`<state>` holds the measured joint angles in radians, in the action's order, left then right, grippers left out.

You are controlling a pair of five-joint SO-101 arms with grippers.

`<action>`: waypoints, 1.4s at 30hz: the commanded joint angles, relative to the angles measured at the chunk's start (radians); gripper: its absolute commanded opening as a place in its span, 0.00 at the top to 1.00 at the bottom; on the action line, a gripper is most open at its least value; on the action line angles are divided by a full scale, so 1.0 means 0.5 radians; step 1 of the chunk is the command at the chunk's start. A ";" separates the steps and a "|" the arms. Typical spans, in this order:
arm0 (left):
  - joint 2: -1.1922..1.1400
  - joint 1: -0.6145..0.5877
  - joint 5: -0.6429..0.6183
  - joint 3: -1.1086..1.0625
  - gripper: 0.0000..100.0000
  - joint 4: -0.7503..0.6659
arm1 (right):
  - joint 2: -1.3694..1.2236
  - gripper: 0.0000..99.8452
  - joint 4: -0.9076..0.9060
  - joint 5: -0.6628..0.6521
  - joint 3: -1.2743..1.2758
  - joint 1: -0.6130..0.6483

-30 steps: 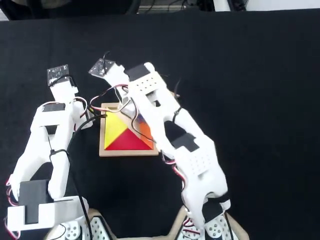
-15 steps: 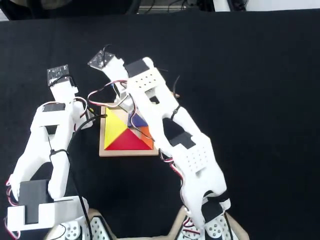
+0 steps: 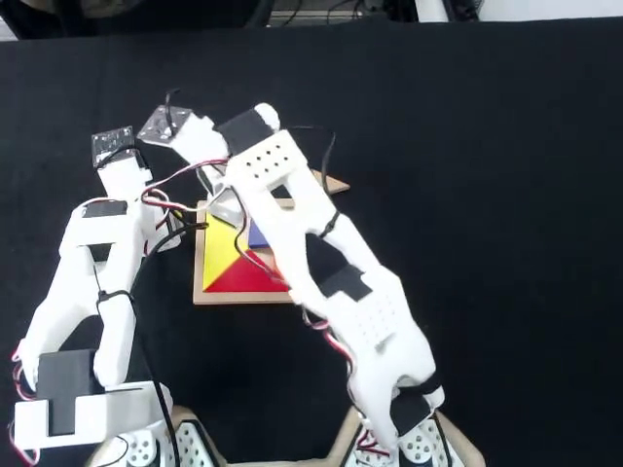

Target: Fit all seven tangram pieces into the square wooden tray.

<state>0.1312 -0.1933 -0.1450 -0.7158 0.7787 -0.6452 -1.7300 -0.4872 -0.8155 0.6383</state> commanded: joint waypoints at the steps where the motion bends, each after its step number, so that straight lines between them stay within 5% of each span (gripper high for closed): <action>1: 0.018 -0.038 -0.021 0.017 0.80 -0.034 | 0.477 0.92 -0.074 -0.018 0.094 0.043; 14: 0.052 -0.112 -0.021 0.149 0.80 -0.028 | 2.279 0.92 -0.018 -0.015 1.272 0.034; 21: 0.629 -0.087 0.000 0.806 0.80 0.844 | 2.947 0.92 0.700 0.196 2.337 -0.365; 31: 1.501 0.057 0.522 0.238 0.80 1.267 | 2.610 0.87 0.899 0.384 2.493 -0.476; 34: 1.755 -0.032 0.549 -0.097 0.80 1.148 | 2.453 0.79 1.000 0.381 2.493 -0.473; 42: 2.068 -0.410 0.402 -0.772 0.80 0.647 | 2.070 0.79 1.393 0.276 2.506 -0.365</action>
<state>1.1377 -0.3437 0.0959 -1.0549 1.1699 0.4488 -1.1070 -0.3276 0.4457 0.4296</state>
